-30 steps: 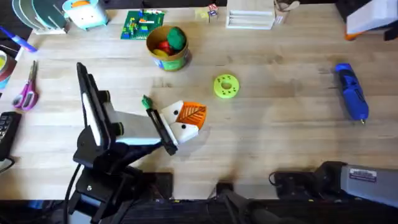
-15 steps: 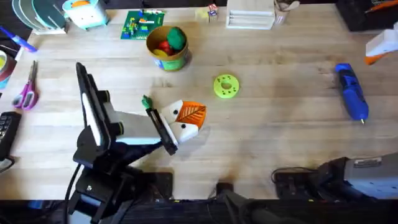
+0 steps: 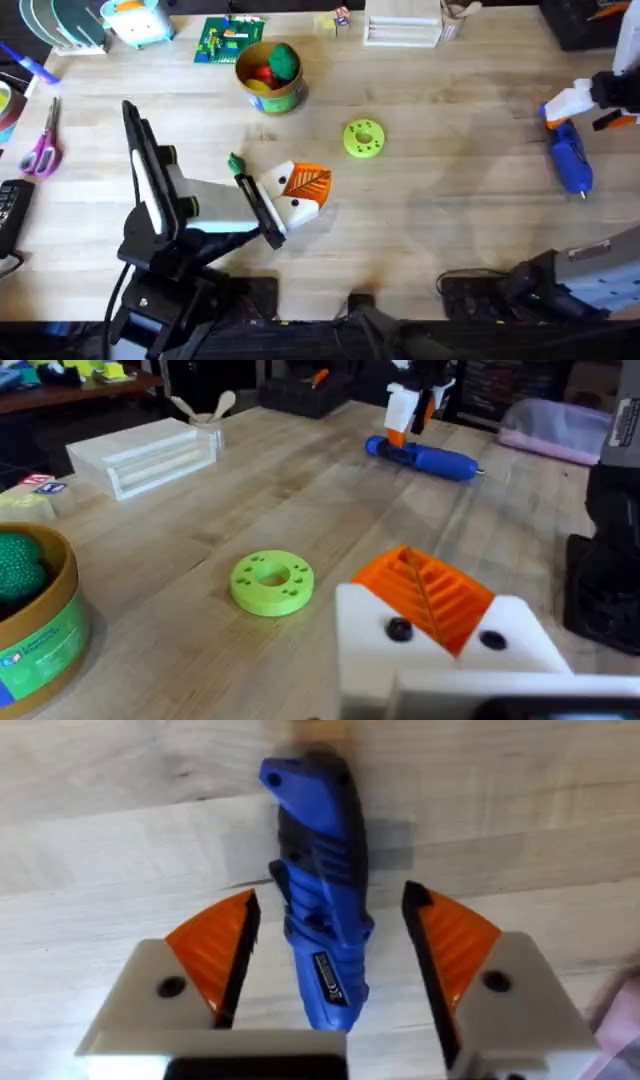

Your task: Pick up the gripper from the table and insert it into the empty holder that is missing its gripper. Then pick up a screw, insert it into the mounting hole, and use the screwdriver to tighten it. Finally, clean up the table by picking up the vegetable and placing it into the bucket.

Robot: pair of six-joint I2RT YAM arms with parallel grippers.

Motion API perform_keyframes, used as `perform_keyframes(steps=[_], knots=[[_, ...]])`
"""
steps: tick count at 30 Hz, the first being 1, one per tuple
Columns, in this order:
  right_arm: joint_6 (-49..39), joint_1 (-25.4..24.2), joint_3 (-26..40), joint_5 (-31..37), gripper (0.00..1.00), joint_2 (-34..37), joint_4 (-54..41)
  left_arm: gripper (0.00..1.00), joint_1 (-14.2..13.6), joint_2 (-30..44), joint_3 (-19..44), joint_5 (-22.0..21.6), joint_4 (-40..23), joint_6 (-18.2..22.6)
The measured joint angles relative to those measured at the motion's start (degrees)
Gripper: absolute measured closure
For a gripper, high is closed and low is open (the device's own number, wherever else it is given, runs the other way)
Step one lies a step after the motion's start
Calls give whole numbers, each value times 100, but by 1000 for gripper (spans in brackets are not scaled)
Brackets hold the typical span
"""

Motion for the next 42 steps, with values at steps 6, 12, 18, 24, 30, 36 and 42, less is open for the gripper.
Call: perform_keyframes(steps=[6, 12, 18, 24, 30, 36, 42], knots=[[-63, 0, -2, -4, 105, 298, 228, 995, 0, 0, 0, 0, 0, 0], [-85, 0, -2, -22, 105, 583, 374, 995, 0, 0, 0, 0, 0, 0], [-87, 10, 0, -23, 113, 719, 433, 995, 0, 0, 0, 1, 0, 0], [-106, 11, 0, -41, 360, 719, 507, 995, 0, 0, 0, -1, 0, 0], [-153, -2, 0, 10, 855, 719, 582, 995, 0, 0, 0, -18, 0, 0], [-127, 11, -2, -57, 977, 722, 558, 995, 0, 0, 0, -46, 3, 0], [-125, 11, 11, -90, 977, 706, 546, 995, 0, 0, 0, -59, 4, 0]])
